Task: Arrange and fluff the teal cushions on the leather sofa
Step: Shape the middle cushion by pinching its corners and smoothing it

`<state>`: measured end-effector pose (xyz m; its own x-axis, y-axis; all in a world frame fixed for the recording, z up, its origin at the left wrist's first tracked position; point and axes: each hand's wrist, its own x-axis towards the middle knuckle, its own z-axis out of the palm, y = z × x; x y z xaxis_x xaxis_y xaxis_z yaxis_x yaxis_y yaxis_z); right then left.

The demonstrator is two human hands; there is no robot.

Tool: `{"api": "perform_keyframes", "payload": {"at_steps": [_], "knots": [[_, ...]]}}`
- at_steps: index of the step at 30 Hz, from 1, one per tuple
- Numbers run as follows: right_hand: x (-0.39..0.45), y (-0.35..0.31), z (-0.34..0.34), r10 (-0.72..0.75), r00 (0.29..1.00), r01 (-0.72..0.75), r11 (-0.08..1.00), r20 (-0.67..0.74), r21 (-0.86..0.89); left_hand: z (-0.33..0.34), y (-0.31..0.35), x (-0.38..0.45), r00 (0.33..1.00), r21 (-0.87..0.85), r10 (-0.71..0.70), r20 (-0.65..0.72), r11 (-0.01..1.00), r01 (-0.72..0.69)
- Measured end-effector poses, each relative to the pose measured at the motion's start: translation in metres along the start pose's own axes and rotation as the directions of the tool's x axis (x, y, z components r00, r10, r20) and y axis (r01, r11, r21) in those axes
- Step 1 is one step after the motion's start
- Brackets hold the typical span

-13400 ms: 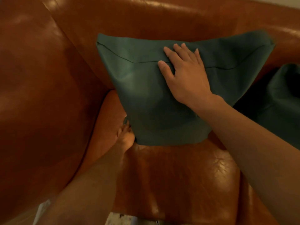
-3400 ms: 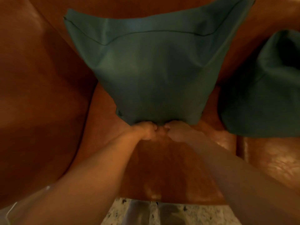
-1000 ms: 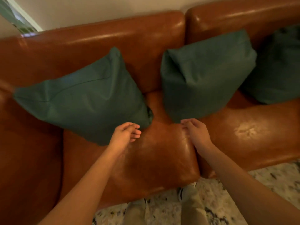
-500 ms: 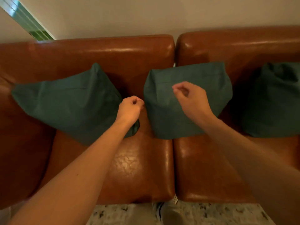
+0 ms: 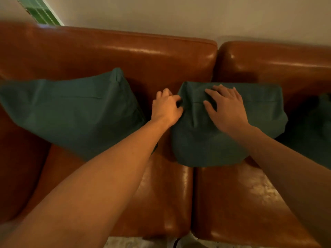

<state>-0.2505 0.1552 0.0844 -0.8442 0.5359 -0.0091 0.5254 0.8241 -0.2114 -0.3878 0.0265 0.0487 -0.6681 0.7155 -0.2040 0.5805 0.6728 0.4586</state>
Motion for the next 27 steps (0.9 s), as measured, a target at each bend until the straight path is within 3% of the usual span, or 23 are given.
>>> {"api": "perform_keyframes", "payload": {"at_steps": [3,8,15,18,21,25,27], "knots": [[0.002,0.005,0.005,-0.006,1.0,0.006,1.0,-0.022,0.009,0.008,0.004,0.006,1.0,0.048,0.018,0.006,0.999,-0.019],[0.002,0.013,0.01,-0.022,0.998,0.023,0.999,-0.051,0.023,0.019,0.011,0.01,0.995,0.076,0.014,-0.101,0.997,-0.006],[0.005,0.019,0.014,-0.013,0.998,0.018,0.996,-0.059,0.083,0.018,0.007,0.014,0.993,0.118,0.045,-0.109,0.992,-0.032],[0.006,0.021,0.014,-0.008,0.999,0.013,0.994,-0.048,0.104,0.017,-0.005,0.011,0.982,-0.042,-0.015,-0.189,0.999,0.007],[0.006,0.023,0.014,-0.004,0.999,0.011,0.992,-0.053,0.123,0.019,-0.018,0.008,0.962,-0.278,-0.179,-0.208,0.953,0.117],[0.005,0.022,0.014,-0.003,0.998,0.012,0.989,-0.059,0.147,0.022,-0.01,0.005,0.89,-0.613,-0.44,-0.117,0.737,0.284],[0.004,0.023,0.014,-0.005,0.998,0.014,0.99,-0.063,0.143,0.018,-0.001,0.007,0.874,-0.67,-0.47,-0.127,0.69,0.274]]}}
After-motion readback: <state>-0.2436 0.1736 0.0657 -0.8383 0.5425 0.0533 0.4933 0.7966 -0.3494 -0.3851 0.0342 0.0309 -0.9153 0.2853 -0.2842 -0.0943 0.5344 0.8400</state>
